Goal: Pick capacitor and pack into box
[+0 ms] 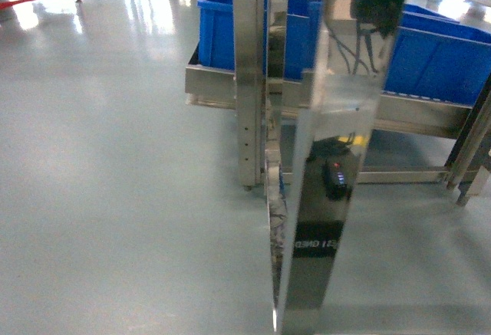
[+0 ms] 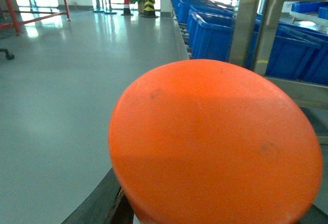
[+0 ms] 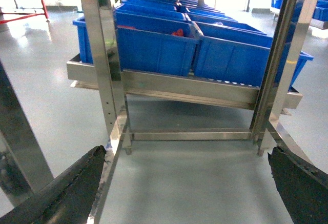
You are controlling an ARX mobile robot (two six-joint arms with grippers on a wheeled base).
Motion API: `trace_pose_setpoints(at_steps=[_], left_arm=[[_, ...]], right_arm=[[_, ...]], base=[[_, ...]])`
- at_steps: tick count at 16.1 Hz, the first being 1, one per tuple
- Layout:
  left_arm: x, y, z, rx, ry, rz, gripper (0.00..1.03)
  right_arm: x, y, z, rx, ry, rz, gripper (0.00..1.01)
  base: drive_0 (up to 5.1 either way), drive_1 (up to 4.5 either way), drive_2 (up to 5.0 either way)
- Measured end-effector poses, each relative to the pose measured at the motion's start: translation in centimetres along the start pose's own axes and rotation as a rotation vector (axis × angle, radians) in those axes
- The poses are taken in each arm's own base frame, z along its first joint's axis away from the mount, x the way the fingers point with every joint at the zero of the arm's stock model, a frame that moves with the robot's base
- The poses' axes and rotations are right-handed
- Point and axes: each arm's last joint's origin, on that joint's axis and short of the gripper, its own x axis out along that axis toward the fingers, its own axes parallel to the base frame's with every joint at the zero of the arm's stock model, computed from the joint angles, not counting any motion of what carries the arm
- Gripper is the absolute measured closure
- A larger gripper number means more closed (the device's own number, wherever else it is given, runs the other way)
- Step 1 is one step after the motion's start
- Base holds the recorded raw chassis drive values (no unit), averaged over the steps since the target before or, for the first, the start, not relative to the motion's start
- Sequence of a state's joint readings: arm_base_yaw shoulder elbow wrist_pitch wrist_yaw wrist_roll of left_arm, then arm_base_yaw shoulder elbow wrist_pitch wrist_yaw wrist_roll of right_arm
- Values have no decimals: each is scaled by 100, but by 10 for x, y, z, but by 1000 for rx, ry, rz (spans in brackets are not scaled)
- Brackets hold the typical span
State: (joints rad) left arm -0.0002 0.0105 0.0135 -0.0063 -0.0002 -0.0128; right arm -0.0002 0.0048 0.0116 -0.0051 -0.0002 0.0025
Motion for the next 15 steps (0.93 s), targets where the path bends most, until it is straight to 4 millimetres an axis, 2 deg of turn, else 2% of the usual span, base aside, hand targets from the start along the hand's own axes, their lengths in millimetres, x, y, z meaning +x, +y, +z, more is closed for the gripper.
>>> trace_pose_setpoints(at_steps=[15], left_arm=[[0,0,0,0,0,3,59]], right_arm=[[0,0,0,0,-3,0,3]], base=[[0,0,0]])
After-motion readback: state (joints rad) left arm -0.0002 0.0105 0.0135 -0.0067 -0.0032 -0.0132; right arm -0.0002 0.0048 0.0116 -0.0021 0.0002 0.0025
